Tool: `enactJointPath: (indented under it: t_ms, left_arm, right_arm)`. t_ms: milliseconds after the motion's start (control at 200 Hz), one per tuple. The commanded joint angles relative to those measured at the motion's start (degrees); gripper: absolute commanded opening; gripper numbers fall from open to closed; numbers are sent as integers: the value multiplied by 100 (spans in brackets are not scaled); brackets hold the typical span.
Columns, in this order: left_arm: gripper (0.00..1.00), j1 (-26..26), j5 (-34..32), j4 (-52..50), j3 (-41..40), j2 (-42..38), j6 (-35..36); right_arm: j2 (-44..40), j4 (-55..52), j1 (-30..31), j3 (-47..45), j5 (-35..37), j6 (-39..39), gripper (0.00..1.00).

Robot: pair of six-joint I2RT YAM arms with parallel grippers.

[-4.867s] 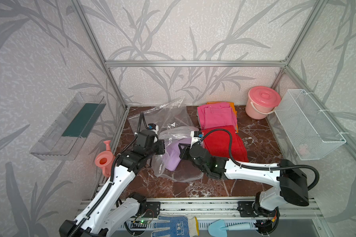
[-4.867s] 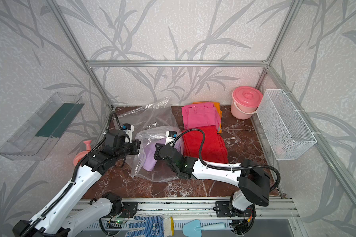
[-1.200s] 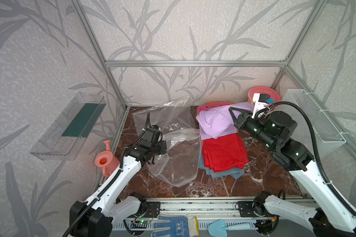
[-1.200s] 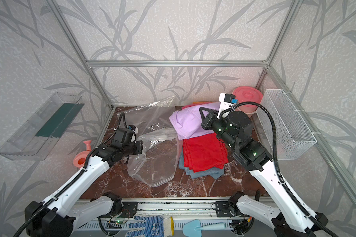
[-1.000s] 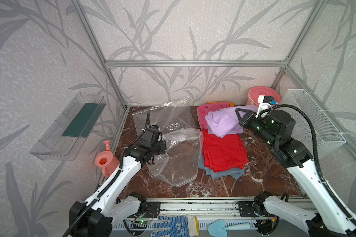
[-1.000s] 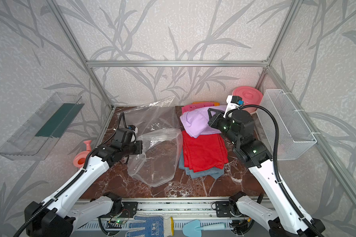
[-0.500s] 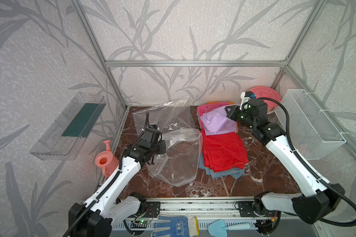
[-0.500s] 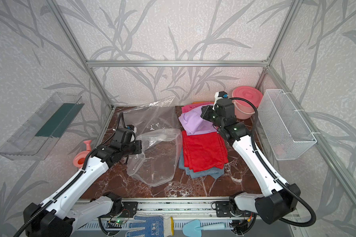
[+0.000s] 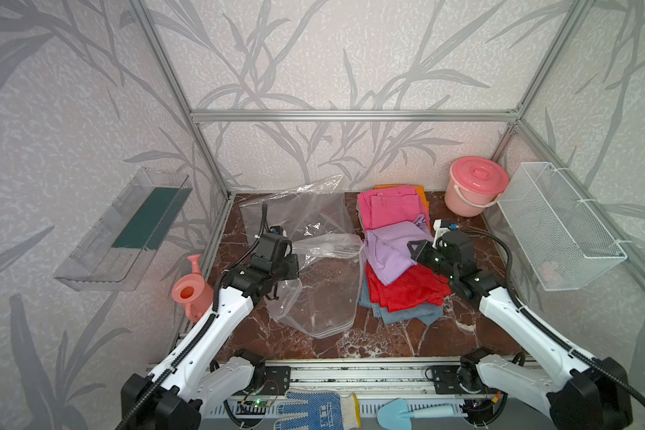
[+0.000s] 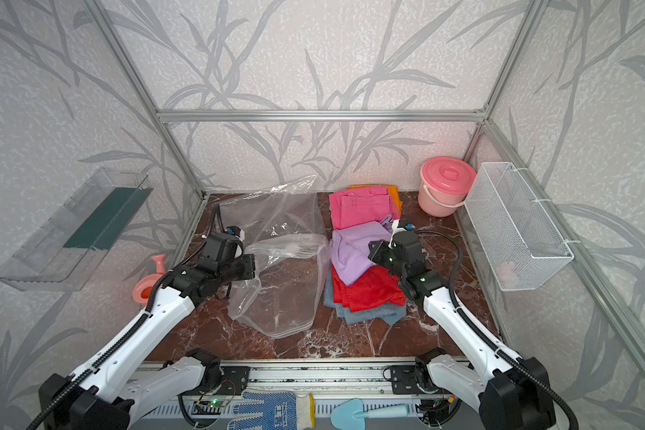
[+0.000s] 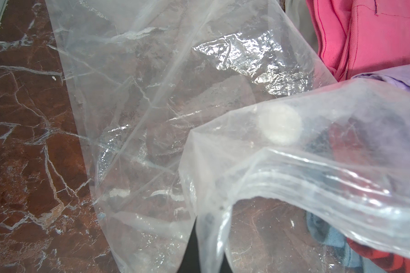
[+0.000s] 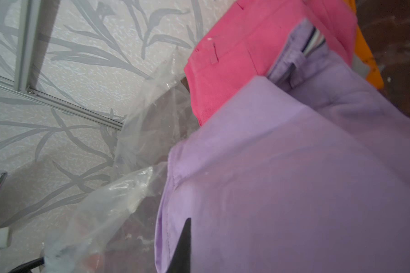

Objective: Take the trousers out of the vacuum bag
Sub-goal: Place the trousers at the center of the board.

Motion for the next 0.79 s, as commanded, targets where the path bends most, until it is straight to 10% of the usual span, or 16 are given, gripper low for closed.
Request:
enactJointPath:
  t_ms: [0,395,605,790]
  left_arm:
    - [0,17,-99,-74,105,-57,-3]
    - [0,21,-99,-93,114,-107,-4]
    - [0,24,-94,-93,114,-147,-4]
    - [0,25,-99,-99,112,-175,-4]
  right_arm:
    - [-563,415,174,-420,262,468,1]
    - [-547,229,788,-1694,559,1472,5]
    - [-922,-740,864,-1555,846,1452,61]
    - [-1993,-2160,851,-986,1650,953,86]
